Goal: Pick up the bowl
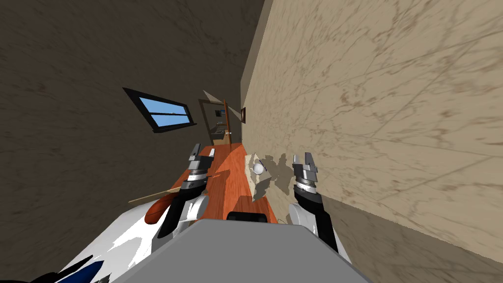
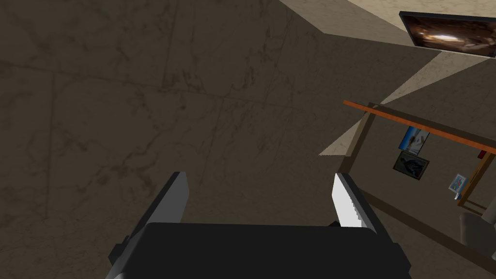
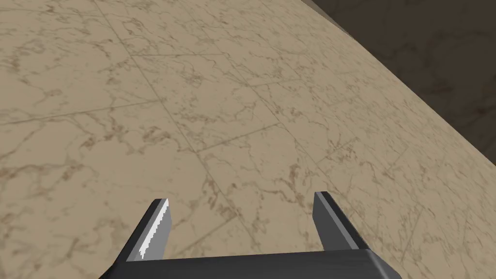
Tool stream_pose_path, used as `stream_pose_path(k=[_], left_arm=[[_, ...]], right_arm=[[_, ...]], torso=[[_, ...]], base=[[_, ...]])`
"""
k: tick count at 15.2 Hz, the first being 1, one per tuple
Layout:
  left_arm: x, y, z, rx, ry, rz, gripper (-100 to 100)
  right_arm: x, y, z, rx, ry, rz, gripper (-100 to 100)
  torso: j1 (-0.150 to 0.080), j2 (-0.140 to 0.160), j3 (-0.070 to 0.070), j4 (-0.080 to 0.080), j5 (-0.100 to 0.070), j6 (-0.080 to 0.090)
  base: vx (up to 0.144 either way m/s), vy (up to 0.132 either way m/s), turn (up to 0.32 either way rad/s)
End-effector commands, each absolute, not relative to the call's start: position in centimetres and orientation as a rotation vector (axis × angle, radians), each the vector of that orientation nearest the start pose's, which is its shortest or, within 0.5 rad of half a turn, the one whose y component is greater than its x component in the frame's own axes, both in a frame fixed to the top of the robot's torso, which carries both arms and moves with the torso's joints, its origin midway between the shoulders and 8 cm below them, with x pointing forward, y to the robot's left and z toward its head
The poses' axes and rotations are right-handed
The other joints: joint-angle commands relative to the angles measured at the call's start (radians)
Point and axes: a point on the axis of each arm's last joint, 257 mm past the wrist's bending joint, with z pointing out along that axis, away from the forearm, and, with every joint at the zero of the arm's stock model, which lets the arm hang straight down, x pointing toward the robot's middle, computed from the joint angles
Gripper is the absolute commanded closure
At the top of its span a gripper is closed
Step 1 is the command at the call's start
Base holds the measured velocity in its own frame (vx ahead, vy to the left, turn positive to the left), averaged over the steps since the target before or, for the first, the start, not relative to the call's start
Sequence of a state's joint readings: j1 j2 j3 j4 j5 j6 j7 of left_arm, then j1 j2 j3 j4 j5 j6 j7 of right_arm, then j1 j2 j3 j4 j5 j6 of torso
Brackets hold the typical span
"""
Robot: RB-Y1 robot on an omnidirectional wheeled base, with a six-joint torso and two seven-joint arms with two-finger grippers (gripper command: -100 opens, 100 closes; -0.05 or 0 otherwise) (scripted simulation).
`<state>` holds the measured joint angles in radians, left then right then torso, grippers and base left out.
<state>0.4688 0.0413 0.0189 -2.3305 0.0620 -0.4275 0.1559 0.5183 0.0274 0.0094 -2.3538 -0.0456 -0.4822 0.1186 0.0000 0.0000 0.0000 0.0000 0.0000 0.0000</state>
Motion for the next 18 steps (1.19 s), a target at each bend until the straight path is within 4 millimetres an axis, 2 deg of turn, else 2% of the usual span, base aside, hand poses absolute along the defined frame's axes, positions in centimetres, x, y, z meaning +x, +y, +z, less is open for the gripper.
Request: stream_pose_path(k=[1,4,5,6,7,8,9,10,11,12,13,14,15,16,17,18], left_arm=[[34.6,28.4,4.4,-0.717,0.561,-1.484,0],[34.6,28.4,4.4,-0.717,0.561,-1.484,0],[34.6,28.4,4.4,-0.717,0.561,-1.484,0],[34.6,28.4,4.4,-0.717,0.561,-1.484,0],[34.6,28.4,4.4,-0.717,0.561,-1.484,0],[34.6,28.4,4.4,-0.717,0.561,-1.484,0],[34.6,28.4,4.4,-0.717,0.561,-1.484,0],[34.6,28.4,4.4,-0.717,0.561,-1.484,0],[34.6,28.4,4.4,-0.717,0.561,-1.484,0],[34.6,28.4,4.4,-0.717,0.561,-1.484,0],[34.6,28.4,4.4,-0.717,0.561,-1.484,0],[34.6,28.4,4.4,-0.717,0.561,-1.484,0],[34.6,28.4,4.4,-0.717,0.561,-1.484,0],[34.6,28.4,4.4,-0.717,0.561,-1.484,0],[34.6,28.4,4.4,-0.717,0.561,-1.484,0],[34.6,28.4,4.4,-0.717,0.561,-1.484,0]], right_arm=[[33.4,-27.3,4.6,0.592,0.613,1.239,-100],[33.8,-26.4,4.3,0.562,0.651,1.245,-100],[34.3,-25.4,3.9,0.531,0.692,1.251,-100],[34.3,-25.4,3.9,0.529,0.694,1.251,-100],[34.8,-24.2,3.3,0.495,0.738,1.257,-100],[34.8,-24.2,3.3,0.494,0.738,1.257,-100],[35.3,-23.0,2.7,0.456,0.786,1.262,-100],[35.3,-23.0,2.7,0.456,0.786,1.262,-100],[35.9,-21.6,1.9,0.416,0.836,1.266,-100],[35.9,-21.6,1.9,0.416,0.836,1.266,-100],[36.5,-20.1,0.9,0.372,0.888,1.268,-100],[36.5,-20.1,0.9,0.372,0.888,1.268,-100],[37.0,-18.6,-0.1,0.326,0.942,1.270,-100],[37.0,-18.6,-0.1,0.325,0.943,1.269,-100],[37.6,-17.1,-1.4,0.280,0.997,1.271,-100],[37.6,-17.1,-1.4,0.275,0.999,1.267,-100]], torso=[[0.000,0.000,0.000,0.000,0.000,0.000],[0.001,-0.001,0.000,0.000,0.000,0.000],[0.001,-0.001,-0.001,0.000,0.000,0.000],[0.001,-0.001,-0.001,0.000,0.000,0.000],[0.001,-0.001,-0.001,0.000,0.000,0.000],[0.002,-0.002,-0.001,0.000,0.000,0.000],[0.002,-0.002,-0.001,0.000,0.000,0.000],[0.002,-0.002,-0.001,0.000,0.000,0.000],[0.002,-0.002,-0.001,-0.001,0.000,0.000],[0.002,-0.003,-0.001,-0.001,0.000,0.000],[0.003,-0.003,-0.002,-0.001,0.001,0.000],[0.003,-0.003,-0.002,-0.001,0.001,0.000],[0.003,-0.003,-0.002,-0.001,0.001,0.000],[0.003,-0.003,-0.002,-0.001,0.001,0.000],[0.004,-0.003,-0.002,-0.001,0.001,0.000],[0.004,-0.003,-0.002,-0.001,0.001,0.000]], base=[[0.005,0.006,-0.004],[0.013,0.014,-0.004],[0.019,0.022,-0.006],[0.020,0.024,-0.005],[0.019,0.030,-0.007],[0.019,0.028,-0.007],[0.026,0.028,-0.009],[0.028,0.029,-0.005],[0.032,0.038,-0.007],[0.032,0.039,-0.008],[0.039,0.038,-0.014],[0.036,0.040,-0.006],[0.032,0.047,-0.006],[0.029,0.052,-0.010],[0.035,0.059,-0.014],[0.038,0.051,-0.011]])
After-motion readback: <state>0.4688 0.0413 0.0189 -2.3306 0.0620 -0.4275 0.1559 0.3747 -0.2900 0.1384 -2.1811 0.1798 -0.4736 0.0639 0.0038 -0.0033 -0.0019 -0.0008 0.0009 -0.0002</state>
